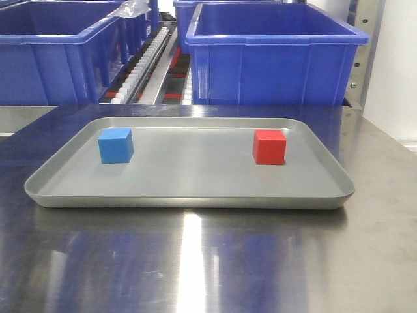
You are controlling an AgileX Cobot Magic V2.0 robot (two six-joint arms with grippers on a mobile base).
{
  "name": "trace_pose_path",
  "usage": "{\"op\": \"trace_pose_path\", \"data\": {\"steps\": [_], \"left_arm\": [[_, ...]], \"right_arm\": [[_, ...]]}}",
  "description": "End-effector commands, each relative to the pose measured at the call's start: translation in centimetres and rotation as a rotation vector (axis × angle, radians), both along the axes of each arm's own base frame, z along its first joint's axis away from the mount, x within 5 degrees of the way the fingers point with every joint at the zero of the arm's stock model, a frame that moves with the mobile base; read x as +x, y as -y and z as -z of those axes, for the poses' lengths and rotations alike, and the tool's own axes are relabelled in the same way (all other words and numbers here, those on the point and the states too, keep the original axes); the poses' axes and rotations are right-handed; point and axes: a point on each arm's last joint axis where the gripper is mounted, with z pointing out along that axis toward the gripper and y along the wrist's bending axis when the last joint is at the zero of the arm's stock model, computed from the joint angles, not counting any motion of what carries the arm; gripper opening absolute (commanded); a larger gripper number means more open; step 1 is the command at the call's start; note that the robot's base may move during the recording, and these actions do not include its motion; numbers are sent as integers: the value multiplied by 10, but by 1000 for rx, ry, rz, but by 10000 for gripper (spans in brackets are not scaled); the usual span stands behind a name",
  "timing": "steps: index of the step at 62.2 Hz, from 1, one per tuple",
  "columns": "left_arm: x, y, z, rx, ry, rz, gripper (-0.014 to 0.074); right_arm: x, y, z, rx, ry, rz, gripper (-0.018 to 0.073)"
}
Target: Sort and place red and blue blocks on shelf
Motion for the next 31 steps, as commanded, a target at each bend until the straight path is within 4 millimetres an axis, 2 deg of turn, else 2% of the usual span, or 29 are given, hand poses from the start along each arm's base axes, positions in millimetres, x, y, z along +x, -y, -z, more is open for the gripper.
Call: {"op": "trace_pose_path", "data": {"steps": [1,25,31], "left_arm": [[0,0,7,-16,52,2,125],[0,0,7,-16,52,2,125],[0,0,7,-16,52,2,125]], "right_arm": [[-4,0,-18,-19,138,1,56],[-4,0,-18,-19,137,1,56],[-5,0,-20,-18,65,-2,56]]}}
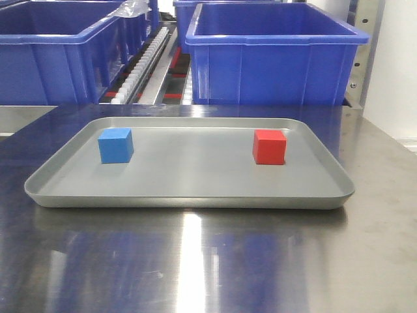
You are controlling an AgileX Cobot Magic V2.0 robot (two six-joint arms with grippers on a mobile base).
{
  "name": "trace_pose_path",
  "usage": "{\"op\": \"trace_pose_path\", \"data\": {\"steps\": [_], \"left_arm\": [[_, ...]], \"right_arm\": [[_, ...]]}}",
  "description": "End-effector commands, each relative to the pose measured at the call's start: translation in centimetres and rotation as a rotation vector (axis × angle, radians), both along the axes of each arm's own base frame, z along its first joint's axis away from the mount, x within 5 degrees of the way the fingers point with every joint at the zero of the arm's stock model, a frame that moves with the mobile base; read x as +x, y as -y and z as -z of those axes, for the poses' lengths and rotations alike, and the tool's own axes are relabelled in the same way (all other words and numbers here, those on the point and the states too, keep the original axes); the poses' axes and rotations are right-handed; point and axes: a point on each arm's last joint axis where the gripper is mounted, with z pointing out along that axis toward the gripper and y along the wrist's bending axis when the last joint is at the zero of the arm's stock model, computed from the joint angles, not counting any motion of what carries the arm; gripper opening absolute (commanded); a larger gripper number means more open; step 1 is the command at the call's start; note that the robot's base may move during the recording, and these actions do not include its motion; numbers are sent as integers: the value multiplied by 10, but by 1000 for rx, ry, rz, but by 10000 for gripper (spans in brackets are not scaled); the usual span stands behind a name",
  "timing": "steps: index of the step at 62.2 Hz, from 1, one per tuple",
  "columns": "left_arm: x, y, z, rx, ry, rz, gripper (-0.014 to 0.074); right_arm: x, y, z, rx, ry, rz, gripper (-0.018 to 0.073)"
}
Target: Sort and place red and blue blocks on shelf
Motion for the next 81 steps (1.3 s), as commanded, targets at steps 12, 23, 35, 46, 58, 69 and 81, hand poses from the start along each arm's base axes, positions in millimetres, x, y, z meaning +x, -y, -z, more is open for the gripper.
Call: {"op": "trace_pose_path", "data": {"steps": [12,23,35,46,58,69,81], "left_arm": [[0,0,7,-16,52,2,125],[0,0,7,-16,52,2,125],[0,0,7,-16,52,2,125],[0,0,7,-16,52,2,125],[0,0,7,-16,52,2,125],[0,0,7,-16,52,2,125],[0,0,7,-16,52,2,125]], "right_arm": [[-11,-1,-41,-15,-61,-8,56],[-6,-4,-60,37,-274,-36,56],[17,-9,-75,98,-482,-93,56],[45,-20,-78,190,-592,-200,56],[77,-24,-69,325,-708,-207,56],[102,-31,-65,200,-834,-246,56],[132,-54,-70,107,-945,-335,60]]}}
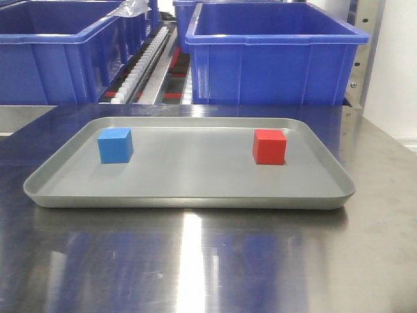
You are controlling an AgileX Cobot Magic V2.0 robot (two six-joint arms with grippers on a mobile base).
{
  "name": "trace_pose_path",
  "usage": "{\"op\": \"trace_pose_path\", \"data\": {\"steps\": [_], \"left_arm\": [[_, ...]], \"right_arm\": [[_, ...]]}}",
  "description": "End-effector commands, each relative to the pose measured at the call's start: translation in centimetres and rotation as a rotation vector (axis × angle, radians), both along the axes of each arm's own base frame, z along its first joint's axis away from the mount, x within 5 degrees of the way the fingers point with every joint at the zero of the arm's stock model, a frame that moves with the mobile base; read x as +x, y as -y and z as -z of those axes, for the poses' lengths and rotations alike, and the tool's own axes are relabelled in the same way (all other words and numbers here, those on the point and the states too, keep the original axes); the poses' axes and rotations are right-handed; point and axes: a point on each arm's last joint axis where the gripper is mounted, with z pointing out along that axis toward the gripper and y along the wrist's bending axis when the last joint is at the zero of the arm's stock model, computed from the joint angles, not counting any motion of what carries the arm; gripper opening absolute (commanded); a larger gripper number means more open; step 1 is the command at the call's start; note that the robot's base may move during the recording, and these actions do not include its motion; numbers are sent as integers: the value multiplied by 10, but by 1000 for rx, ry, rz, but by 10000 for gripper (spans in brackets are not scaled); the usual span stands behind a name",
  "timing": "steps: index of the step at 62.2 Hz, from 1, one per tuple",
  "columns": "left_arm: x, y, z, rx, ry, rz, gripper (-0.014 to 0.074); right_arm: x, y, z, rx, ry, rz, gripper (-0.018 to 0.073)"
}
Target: Sort and place red and blue blocks on shelf
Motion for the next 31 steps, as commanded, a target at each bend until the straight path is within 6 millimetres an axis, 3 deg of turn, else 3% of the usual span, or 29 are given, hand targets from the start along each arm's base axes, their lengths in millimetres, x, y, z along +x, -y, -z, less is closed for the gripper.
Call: {"op": "trace_pose_path", "data": {"steps": [1,11,17,26,29,31], "left_arm": [[0,0,7,-16,52,2,125],[0,0,7,-16,52,2,125],[0,0,7,-16,52,2,125],[0,0,7,-16,52,2,125],[0,0,7,-16,52,2,125],[0,0,7,-16,52,2,125]], "right_arm": [[19,-11,-13,-14,18,-35,60],[49,-30,-8,-76,-123,-38,102],[69,-46,-10,-143,-212,-14,246],[95,-70,-21,-186,-262,14,575],[104,-80,-24,-191,-259,-4,639],[109,-86,-27,-194,-258,-14,629]]}}
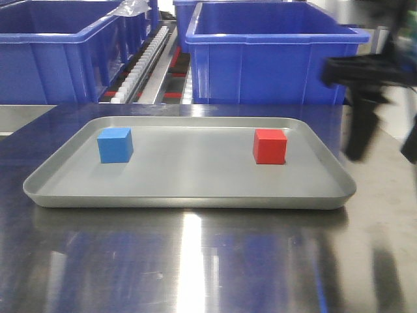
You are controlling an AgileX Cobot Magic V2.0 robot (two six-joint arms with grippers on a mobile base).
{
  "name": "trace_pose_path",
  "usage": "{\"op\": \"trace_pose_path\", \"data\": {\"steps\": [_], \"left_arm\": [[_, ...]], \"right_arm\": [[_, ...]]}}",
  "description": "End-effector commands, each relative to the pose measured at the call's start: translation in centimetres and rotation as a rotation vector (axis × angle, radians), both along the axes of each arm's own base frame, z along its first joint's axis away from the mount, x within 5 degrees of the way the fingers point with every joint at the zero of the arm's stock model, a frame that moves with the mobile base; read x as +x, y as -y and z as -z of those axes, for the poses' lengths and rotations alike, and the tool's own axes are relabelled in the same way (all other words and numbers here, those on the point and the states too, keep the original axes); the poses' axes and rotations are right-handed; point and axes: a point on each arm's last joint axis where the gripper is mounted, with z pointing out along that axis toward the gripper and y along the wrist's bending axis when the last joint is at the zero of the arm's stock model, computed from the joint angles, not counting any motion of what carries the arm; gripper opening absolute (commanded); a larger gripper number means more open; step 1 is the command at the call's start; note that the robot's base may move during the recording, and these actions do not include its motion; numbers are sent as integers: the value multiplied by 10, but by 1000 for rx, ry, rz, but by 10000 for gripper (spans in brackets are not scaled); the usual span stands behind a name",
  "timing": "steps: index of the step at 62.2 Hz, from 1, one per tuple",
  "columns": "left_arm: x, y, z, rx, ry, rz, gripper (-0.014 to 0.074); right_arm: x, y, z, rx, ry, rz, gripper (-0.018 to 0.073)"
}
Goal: Sort and place red and blue blocks on shelf
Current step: 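Lower the right gripper around the red cube and close it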
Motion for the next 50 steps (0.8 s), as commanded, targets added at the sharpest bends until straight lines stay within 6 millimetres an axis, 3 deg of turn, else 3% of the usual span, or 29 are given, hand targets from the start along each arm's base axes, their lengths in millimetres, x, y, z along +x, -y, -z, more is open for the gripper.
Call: {"op": "trace_pose_path", "data": {"steps": [1,14,27,50], "left_arm": [[0,0,7,-16,52,2,125],[0,0,7,-16,52,2,125],[0,0,7,-16,52,2,125],[0,0,7,-16,52,2,125]], "right_arm": [[17,-15,-28,13,74,-14,622],[57,-47,-43,16,76,-43,614],[87,-66,-42,45,104,-47,614],[104,-76,-21,30,57,-46,614]]}}
